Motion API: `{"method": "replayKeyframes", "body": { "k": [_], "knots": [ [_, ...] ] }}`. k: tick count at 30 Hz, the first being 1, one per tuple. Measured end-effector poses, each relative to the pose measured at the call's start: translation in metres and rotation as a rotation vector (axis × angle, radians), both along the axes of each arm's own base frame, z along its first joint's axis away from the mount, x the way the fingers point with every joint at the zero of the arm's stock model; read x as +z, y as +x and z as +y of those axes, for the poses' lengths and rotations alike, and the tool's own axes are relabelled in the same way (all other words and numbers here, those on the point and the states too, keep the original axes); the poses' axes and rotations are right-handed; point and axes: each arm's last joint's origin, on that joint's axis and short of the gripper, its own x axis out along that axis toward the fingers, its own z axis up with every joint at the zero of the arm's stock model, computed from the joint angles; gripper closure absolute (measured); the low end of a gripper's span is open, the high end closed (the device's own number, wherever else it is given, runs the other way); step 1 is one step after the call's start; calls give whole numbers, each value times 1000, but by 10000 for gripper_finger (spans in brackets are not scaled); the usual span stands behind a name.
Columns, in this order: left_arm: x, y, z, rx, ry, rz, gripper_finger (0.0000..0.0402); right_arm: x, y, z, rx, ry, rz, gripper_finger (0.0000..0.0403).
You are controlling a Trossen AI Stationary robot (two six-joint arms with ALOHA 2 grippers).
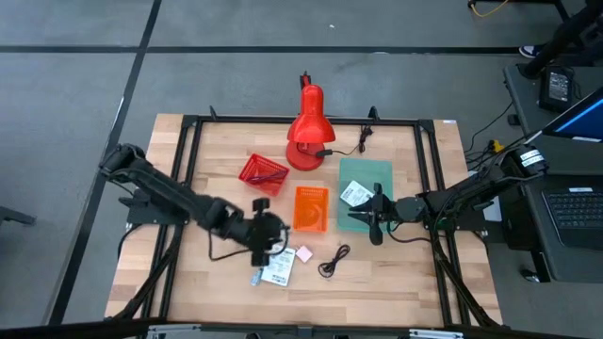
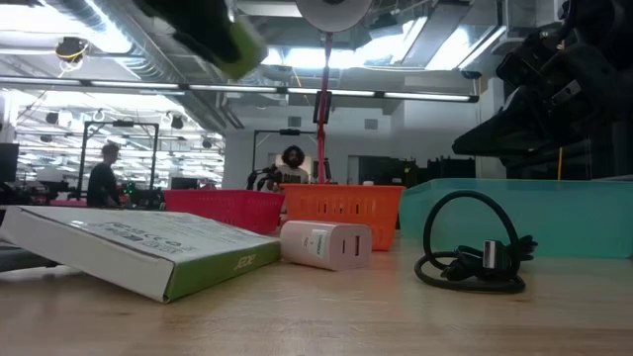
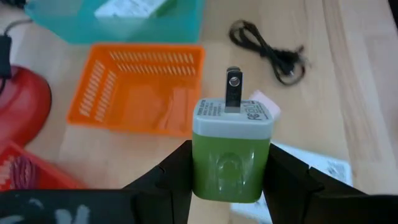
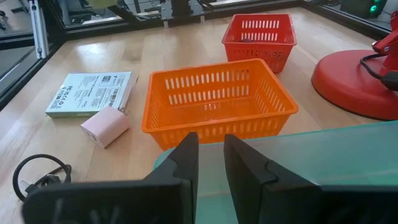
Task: Pick and place items into bin
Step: Put the green charger adapter into the orange bin
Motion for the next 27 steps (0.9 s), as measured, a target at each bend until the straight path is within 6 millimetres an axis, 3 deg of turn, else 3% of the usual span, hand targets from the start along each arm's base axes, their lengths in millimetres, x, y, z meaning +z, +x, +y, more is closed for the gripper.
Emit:
{"method": "replayKeyframes", "body": {
  "k": [7,14,21,27],
  "knots": [
    [0,26,29,-60,-2,-61,257,0,0,0,4,-13,3,344],
    [-15,51,49,-143,17,-93,257,0,0,0,15,-49,2,344],
    [-38,65,76,-122,-19,-17,257,2,1,0,13,-48,-10,344],
    [-43,69,99,-106,-19,-8,257,2,1,-3,-2,-48,-12,344]
  ]
}}
